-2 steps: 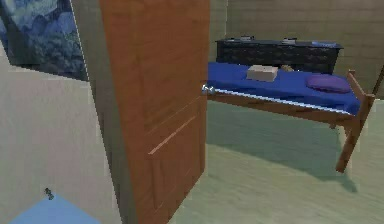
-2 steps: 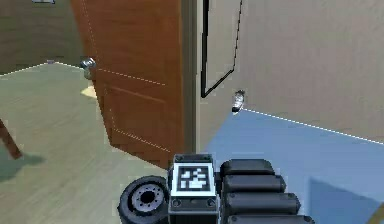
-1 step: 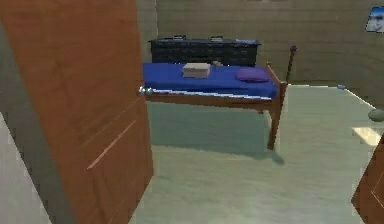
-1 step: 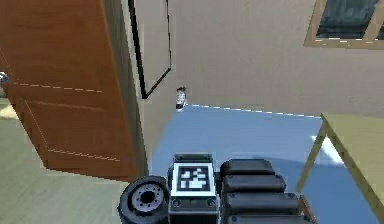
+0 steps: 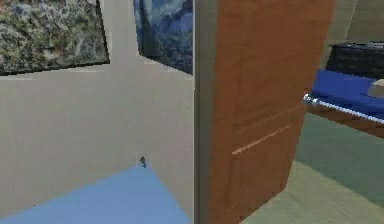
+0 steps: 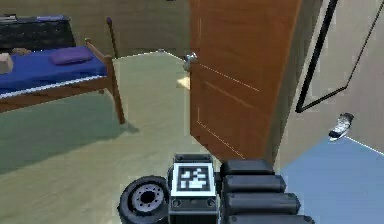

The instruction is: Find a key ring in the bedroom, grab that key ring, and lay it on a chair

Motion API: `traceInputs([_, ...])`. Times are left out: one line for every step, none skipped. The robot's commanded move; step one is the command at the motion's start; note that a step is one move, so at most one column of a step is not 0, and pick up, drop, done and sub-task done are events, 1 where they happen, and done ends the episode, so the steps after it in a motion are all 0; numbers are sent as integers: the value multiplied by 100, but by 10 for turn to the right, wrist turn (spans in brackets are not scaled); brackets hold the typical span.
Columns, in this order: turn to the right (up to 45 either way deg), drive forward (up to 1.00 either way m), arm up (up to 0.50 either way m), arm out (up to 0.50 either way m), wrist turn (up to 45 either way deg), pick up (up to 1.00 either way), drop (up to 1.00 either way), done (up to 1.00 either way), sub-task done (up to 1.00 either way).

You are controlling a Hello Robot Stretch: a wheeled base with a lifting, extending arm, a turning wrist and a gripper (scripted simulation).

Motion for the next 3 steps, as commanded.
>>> traceInputs([-450,0,0,0,0,0,0,0,0])
traceInputs([-450,0,0,0,0,0,0,0,0])
traceInputs([-330,0,0,0,0,0,0,0,0])
